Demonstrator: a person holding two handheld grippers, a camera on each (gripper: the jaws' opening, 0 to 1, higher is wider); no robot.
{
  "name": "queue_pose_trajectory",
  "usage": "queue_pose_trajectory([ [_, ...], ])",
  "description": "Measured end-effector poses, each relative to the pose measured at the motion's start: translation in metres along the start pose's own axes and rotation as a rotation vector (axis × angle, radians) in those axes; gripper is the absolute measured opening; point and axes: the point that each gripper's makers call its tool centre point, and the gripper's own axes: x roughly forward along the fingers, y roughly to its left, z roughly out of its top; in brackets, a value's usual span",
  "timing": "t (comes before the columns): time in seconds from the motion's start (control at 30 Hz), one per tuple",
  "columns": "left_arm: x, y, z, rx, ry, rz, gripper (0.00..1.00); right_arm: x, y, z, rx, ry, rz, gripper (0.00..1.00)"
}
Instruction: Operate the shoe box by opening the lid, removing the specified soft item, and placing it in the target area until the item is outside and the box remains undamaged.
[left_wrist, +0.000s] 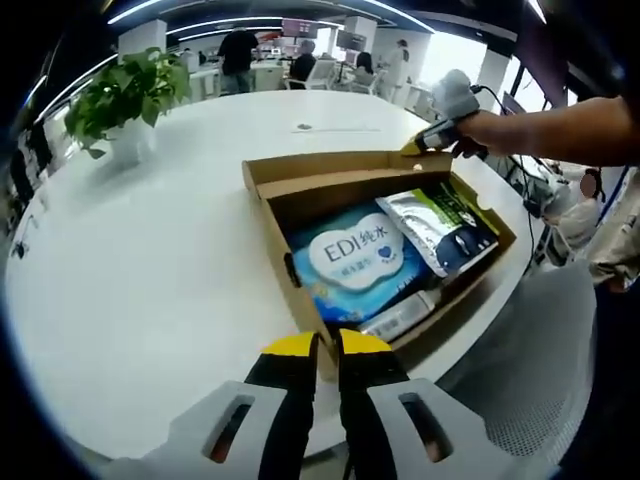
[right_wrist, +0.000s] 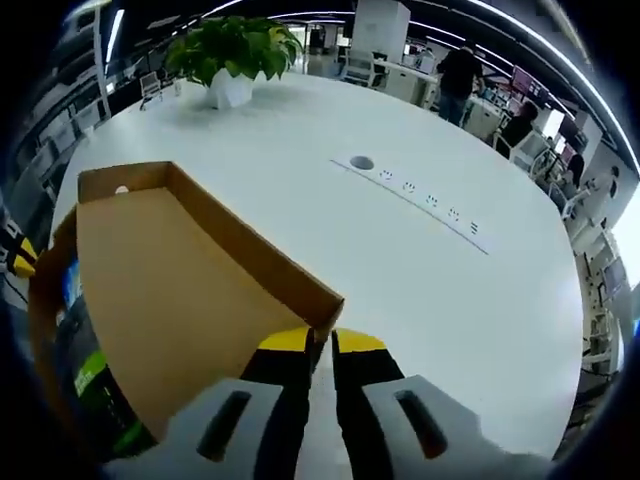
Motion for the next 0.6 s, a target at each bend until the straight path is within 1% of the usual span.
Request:
queue_pose_trajectory([
  [0.07, 0.0, 0.0, 0.0, 0.0, -0.002, -0.002, 0.05, -0.007, -0.005, 0.0, -0.007, -0.004, -0.016, 0.14],
  [0.1, -0.001, 0.0, 0.001, -0.005, -0.009, -0.003, 0.04, -0.011, -0.008, -0.001, 0.009, -0.011, -0.02, 0.17],
  [0.17, -0.002, 0.001, 0.003, -0.01, -0.018, -0.002, 0.04, -0.02, -0.011, 0.001, 0.036, -0.044, -0.031, 0.2],
  [0.2, -0.004, 0.001, 0.006, 0.001, -0.029, 0.001, 0.05, -0.028, -0.014, 0.0, 0.04, -0.056, -0.041, 0.23],
  [0.23, -0.005, 0.001, 0.008, 0.012, -0.037, 0.006, 0.08, -0.031, -0.014, -0.001, 0.05, -0.069, -0.041, 0.25],
  [0.27, -0.008, 0.002, 0.009, 0.008, -0.035, 0.019, 0.11, -0.039, -0.014, 0.0, 0.062, -0.097, -0.041, 0.28],
  [0.3, -0.01, 0.003, 0.013, 0.002, -0.05, 0.024, 0.16, -0.044, -0.015, -0.001, 0.066, -0.108, -0.051, 0.31],
  [0.33, -0.011, 0.003, 0.017, 0.008, -0.067, 0.028, 0.18, -0.05, -0.013, -0.004, 0.081, -0.122, -0.049, 0.34],
  [0.37, -0.013, 0.003, 0.021, 0.014, -0.074, 0.03, 0.18, -0.052, -0.013, -0.006, 0.083, -0.12, -0.048, 0.37],
  [0.4, -0.014, 0.0, 0.025, 0.021, -0.082, 0.023, 0.18, -0.06, -0.01, -0.011, 0.103, -0.127, -0.05, 0.38],
  [0.47, -0.015, -0.004, 0.031, 0.027, -0.089, 0.015, 0.18, -0.069, -0.005, -0.016, 0.108, -0.136, -0.051, 0.42],
  [0.5, -0.015, -0.005, 0.034, 0.032, -0.094, 0.01, 0.19, -0.073, -0.004, -0.018, 0.11, -0.139, -0.052, 0.42],
  [0.57, -0.013, -0.01, 0.04, 0.032, -0.101, 0.008, 0.23, -0.082, -0.001, -0.02, 0.126, -0.157, -0.06, 0.42],
  [0.6, -0.012, -0.011, 0.042, 0.034, -0.11, 0.01, 0.27, -0.086, 0.0, -0.02, 0.126, -0.164, -0.064, 0.43],
])
